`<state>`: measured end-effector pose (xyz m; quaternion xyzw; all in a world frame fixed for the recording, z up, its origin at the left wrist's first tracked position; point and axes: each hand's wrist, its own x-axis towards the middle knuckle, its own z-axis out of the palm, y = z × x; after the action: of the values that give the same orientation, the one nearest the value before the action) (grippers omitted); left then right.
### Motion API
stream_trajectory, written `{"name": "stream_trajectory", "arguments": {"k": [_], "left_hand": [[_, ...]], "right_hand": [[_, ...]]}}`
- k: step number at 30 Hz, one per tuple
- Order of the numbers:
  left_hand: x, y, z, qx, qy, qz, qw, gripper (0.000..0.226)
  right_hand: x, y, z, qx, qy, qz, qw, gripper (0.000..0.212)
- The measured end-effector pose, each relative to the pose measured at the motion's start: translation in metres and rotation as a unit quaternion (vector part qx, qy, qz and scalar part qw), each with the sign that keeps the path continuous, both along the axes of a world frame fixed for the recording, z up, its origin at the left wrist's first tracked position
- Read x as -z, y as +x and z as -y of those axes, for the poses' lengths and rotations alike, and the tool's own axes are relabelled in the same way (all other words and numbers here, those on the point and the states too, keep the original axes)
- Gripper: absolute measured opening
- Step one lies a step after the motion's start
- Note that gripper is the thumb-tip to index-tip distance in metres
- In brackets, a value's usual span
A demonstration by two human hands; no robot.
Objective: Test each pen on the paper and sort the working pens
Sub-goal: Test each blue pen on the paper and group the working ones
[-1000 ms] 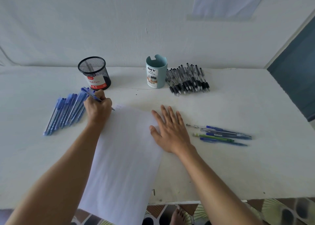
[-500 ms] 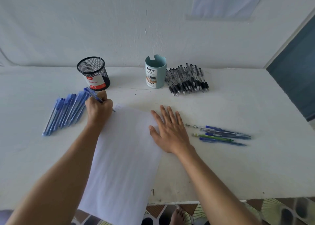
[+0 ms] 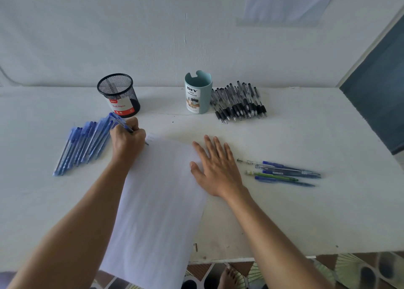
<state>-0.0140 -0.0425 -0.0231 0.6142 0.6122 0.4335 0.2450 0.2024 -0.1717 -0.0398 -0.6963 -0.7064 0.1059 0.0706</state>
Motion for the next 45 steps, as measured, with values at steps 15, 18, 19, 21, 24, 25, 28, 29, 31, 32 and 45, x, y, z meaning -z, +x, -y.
{"name": "stream_trajectory", "arguments": {"k": [15,18,19,21,24,25,28,29,31,32,45], "left_hand": [[-0.002,0.002,0.004,-0.041,0.009,0.035,0.999,0.016],[-0.001,-0.003,0.0,-0.082,0.0,0.106,0.991,0.019],[-0.002,-0.005,0.0,-0.081,-0.007,0.138,0.987,0.021],[-0.003,-0.007,-0.001,-0.079,-0.011,0.174,0.982,0.022],[-0.008,-0.002,0.004,-0.079,0.0,0.155,0.985,0.012],[-0.01,0.001,0.005,-0.07,0.001,0.15,0.986,0.021],[-0.013,0.0,0.008,-0.028,0.008,0.14,0.99,0.029],[-0.015,-0.003,0.009,-0.017,0.007,0.133,0.991,0.027],[-0.019,-0.01,0.011,-0.012,0.002,0.099,0.995,0.025],[-0.021,-0.015,0.011,-0.012,-0.003,0.061,0.998,0.026],[-0.013,-0.053,0.01,-0.077,-0.077,-0.29,0.951,0.027]], "right_hand": [[0.002,0.001,-0.002,0.006,-0.002,0.0,1.0,0.07],[0.002,0.001,-0.002,0.005,0.0,0.001,1.0,0.067],[0.001,0.001,-0.002,0.005,0.0,0.0,1.0,0.065],[0.001,0.001,-0.002,0.008,-0.002,-0.003,1.0,0.064],[0.001,0.001,-0.002,0.011,-0.005,-0.004,1.0,0.064],[0.001,0.001,-0.002,0.012,-0.006,-0.004,1.0,0.065],[0.002,0.001,-0.003,0.014,-0.01,0.002,1.0,0.071],[0.001,0.001,-0.003,0.014,-0.011,0.005,1.0,0.069],[0.001,0.003,-0.003,0.014,-0.014,0.007,1.0,0.065],[0.001,0.003,-0.003,0.014,-0.014,0.007,1.0,0.065],[-0.001,0.002,-0.002,0.014,-0.003,-0.001,1.0,0.064]]}}
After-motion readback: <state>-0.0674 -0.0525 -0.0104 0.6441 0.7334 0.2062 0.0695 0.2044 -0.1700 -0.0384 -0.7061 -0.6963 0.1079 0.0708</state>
